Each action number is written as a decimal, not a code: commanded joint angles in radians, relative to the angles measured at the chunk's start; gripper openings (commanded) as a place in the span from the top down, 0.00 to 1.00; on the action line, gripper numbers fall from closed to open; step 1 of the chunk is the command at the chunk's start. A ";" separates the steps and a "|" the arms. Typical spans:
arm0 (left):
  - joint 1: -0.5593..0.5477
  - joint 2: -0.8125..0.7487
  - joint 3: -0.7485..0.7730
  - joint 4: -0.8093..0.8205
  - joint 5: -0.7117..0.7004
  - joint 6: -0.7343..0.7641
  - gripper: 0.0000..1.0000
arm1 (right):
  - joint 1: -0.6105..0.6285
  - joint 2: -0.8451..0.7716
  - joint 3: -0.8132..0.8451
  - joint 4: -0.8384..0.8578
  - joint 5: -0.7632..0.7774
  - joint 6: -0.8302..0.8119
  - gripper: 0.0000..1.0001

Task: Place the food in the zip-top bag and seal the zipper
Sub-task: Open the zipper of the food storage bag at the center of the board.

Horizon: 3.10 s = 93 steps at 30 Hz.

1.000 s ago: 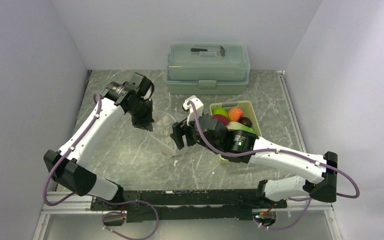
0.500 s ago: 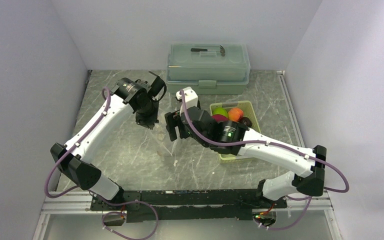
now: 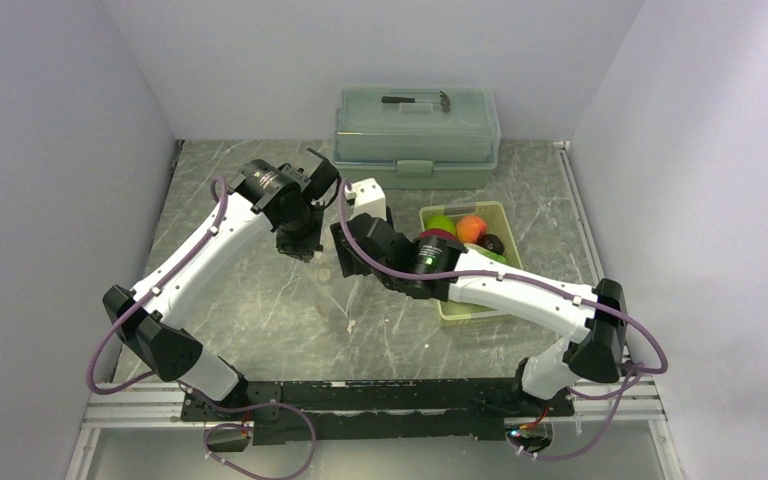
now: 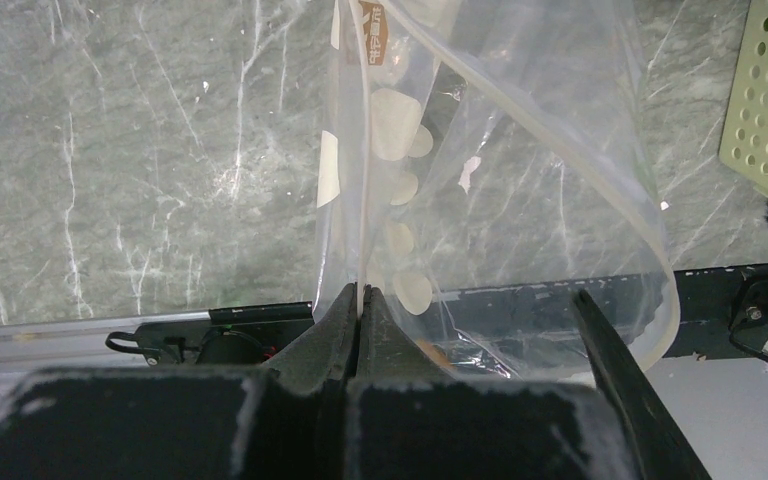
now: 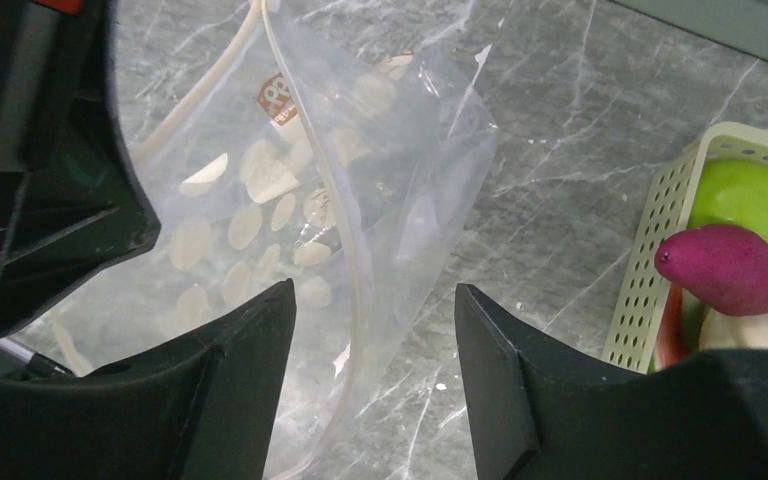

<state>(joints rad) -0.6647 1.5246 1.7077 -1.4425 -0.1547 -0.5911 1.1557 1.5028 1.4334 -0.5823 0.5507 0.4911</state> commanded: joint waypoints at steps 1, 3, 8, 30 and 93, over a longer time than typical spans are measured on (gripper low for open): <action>-0.006 -0.037 0.031 -0.009 -0.005 -0.020 1.00 | -0.005 0.033 0.042 0.002 0.022 0.018 0.39; -0.006 -0.043 0.030 -0.007 0.001 -0.021 1.00 | -0.005 0.046 0.046 -0.003 0.021 0.021 0.42; -0.005 -0.058 0.033 -0.012 -0.006 -0.021 1.00 | -0.005 0.060 0.054 -0.018 0.041 0.019 0.52; -0.006 -0.146 0.113 -0.033 -0.369 0.070 1.00 | -0.066 -0.014 -0.055 -0.049 0.025 0.083 1.00; -0.105 0.012 0.055 0.030 -0.421 0.190 1.00 | -0.216 -0.216 -0.087 0.156 -0.358 0.071 0.49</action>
<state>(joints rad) -0.7666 1.5299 1.7386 -1.4284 -0.5648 -0.3824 0.9432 1.3460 1.3132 -0.3740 0.1329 0.6113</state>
